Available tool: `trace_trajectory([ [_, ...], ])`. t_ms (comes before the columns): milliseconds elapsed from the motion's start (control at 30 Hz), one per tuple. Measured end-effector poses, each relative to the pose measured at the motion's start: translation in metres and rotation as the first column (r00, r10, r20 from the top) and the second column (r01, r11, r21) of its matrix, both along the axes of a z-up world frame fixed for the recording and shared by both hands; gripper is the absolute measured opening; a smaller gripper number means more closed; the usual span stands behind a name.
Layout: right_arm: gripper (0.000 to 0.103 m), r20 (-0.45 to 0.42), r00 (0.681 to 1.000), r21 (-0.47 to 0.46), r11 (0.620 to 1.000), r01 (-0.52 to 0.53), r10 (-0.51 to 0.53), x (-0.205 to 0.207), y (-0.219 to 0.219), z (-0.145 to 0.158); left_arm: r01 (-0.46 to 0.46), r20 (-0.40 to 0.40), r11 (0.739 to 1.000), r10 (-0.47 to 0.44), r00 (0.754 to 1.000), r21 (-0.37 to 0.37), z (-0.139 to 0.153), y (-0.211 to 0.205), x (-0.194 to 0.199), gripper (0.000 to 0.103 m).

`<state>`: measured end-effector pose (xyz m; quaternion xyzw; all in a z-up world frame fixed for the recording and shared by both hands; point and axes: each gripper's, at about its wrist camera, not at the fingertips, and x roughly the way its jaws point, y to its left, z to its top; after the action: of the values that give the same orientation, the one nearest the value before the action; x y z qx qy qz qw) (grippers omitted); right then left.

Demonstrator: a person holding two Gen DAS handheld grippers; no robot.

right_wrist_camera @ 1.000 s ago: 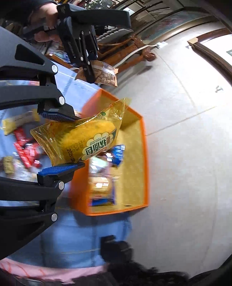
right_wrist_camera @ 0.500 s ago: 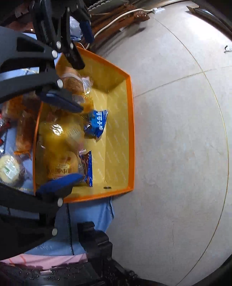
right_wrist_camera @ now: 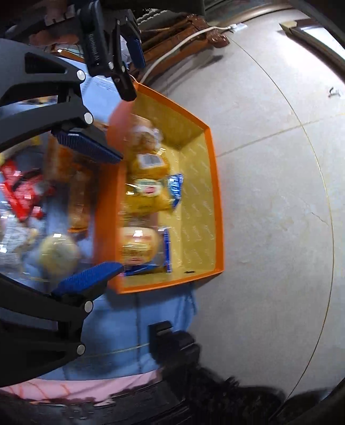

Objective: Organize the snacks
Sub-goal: 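Carry both packs into the orange box and open both tools, then grasp the pink cookie bag with the left tool while the right grasps a red sausage pack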

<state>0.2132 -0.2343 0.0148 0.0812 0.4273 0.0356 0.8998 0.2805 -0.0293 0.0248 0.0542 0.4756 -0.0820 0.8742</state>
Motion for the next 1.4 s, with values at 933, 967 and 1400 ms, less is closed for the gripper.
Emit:
trace_trajectory([
  [933, 0.081, -0.107, 0.993, 0.005, 0.998, -0.055, 0.055, -0.153, 0.047, -0.048, -0.108, -0.242, 0.991, 0.124, 0.962, 0.077, -0.112, 0.084, -0.11, 0.091],
  [967, 0.081, -0.111, 0.992, 0.006, 0.998, -0.058, 0.058, -0.151, 0.047, -0.049, -0.111, -0.251, 0.991, 0.126, 0.96, 0.071, -0.114, 0.084, -0.109, 0.087],
  [1400, 0.081, -0.179, 0.973, -0.094, 0.982, -0.166, 0.147, -0.063, 0.058, -0.085, -0.119, -0.307, 0.991, 0.131, 0.943, 0.058, -0.13, 0.091, -0.104, 0.067],
])
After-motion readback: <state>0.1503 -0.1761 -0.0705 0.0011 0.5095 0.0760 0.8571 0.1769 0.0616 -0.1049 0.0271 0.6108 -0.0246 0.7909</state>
